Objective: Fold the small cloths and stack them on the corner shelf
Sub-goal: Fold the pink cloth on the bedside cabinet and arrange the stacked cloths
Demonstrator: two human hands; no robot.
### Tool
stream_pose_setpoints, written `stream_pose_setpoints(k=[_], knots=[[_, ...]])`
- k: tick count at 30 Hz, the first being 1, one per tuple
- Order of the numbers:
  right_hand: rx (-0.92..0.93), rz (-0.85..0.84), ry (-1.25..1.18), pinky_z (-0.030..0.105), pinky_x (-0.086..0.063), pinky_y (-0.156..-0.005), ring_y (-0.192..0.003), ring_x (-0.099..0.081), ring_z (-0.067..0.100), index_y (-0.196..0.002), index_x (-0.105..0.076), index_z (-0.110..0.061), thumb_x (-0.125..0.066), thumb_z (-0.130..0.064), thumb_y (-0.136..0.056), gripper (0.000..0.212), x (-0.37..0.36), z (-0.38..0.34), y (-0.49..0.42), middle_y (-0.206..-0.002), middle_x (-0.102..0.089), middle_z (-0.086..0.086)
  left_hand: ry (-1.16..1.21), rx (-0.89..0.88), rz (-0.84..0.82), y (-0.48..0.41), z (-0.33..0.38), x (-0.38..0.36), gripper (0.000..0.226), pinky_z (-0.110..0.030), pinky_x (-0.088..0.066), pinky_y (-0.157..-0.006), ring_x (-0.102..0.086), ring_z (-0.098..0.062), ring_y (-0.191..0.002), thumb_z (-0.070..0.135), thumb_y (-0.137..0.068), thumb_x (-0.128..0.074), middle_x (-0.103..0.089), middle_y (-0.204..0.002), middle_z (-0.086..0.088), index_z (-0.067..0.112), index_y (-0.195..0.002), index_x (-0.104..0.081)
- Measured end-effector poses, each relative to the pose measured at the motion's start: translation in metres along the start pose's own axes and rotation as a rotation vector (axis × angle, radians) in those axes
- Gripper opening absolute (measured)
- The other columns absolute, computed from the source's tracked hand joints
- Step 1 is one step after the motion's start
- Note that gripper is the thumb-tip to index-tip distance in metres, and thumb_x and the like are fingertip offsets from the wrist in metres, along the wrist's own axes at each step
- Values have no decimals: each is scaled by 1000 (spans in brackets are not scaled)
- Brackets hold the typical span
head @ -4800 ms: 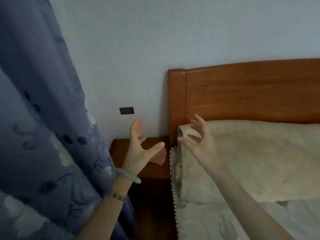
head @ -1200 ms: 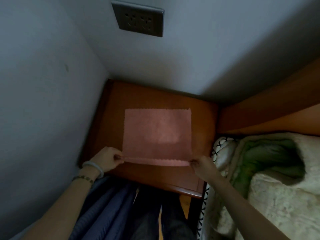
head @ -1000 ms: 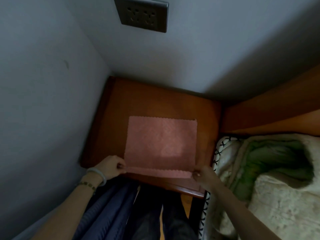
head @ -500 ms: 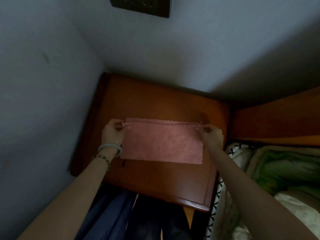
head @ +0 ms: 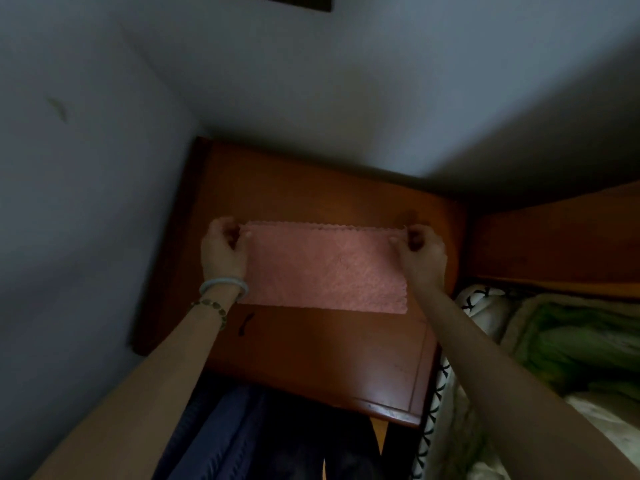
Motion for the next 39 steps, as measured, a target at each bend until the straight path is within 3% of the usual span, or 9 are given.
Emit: stream_pose_setpoints(k=[4,8,14,17,23,29,32,35,39], knots=[[549,-83,546,49,-20,-114,-142,-20,30,-147,-31,-22,-43,-44,-97,57,-15,1,21,-156,-21,13,-522,-456,-194,26,4,-19,60,-48,-21,-115,-29,-33,-138,41,-95,-46,-29,-152,-14,12,-145,-31],[794,-342,832,54,1,-114,-145,0,34,-153,-10,-30,-21,-59,-96,65,-42,24,34,-159,-1,13,-824,-811,-457,57,-11,-53,65,-55,-11,-114,-22,-34,-141,61,-95,-10,-17,-155,-9,27,-149,-18],[734,-372,722,52,-8,-115,-144,-17,37,-149,-26,-22,-31,-52,-96,62,-35,22,32,-157,-18,15,-866,-806,-440,62,-10,-57,68,-57,-2,-112,-16,-33,-143,65,-91,-21,-17,-156,-9,31,-150,-16],[436,-130,566,48,-43,-99,-120,-45,36,-131,-49,-7,-54,-34,-93,47,-14,18,37,-134,-46,21,-849,-803,-463,74,1,-57,69,-59,-1,-114,-15,-33,-144,65,-90,-24,-11,-157,-8,33,-150,-12],[-12,-77,307,38,-46,-78,-100,-53,32,-107,-58,-1,-65,-29,-84,37,-3,25,34,-106,-57,16,-830,-716,-534,83,8,-72,72,-58,-6,-114,-23,-35,-142,66,-86,-27,-18,-156,-10,32,-148,-19],[-76,-227,98,26,-38,-58,-73,-56,19,-83,-57,-14,-64,-23,-82,12,0,1,31,-77,-58,-1,-330,-551,-461,99,33,-55,44,-36,-24,-113,-29,-22,-131,29,-93,-52,-37,-144,-6,19,-136,-47],[-35,-369,-141,16,-35,-48,-63,-47,10,-79,-47,-17,-62,-12,-85,17,-7,-27,49,-71,-49,-5,117,-180,-529,98,52,-50,28,-8,-38,-85,-48,-12,-107,22,-92,-58,-56,-118,-3,15,-119,-60],[13,-432,-240,19,-42,-51,-62,-51,10,-78,-45,-22,-61,-12,-86,21,-21,-51,66,-74,-52,-4,527,104,-633,92,70,-43,21,-15,-47,-74,-64,-10,-89,25,-93,-58,-68,-95,2,10,-103,-66],[31,-626,-316,39,-55,-72,-78,-65,19,-100,-56,-19,-61,-12,-85,17,-44,-66,80,-91,-66,6,488,59,-595,75,67,-26,8,-17,-49,-70,-65,-8,-81,22,-91,-60,-68,-84,3,16,-90,-66]])
Point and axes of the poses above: each hand's wrist, its own y-axis away from the middle knuckle, its own x-axis out of the back of the hand, z = x × y, the point moved 1 cm from there along -y, towards the middle knuckle
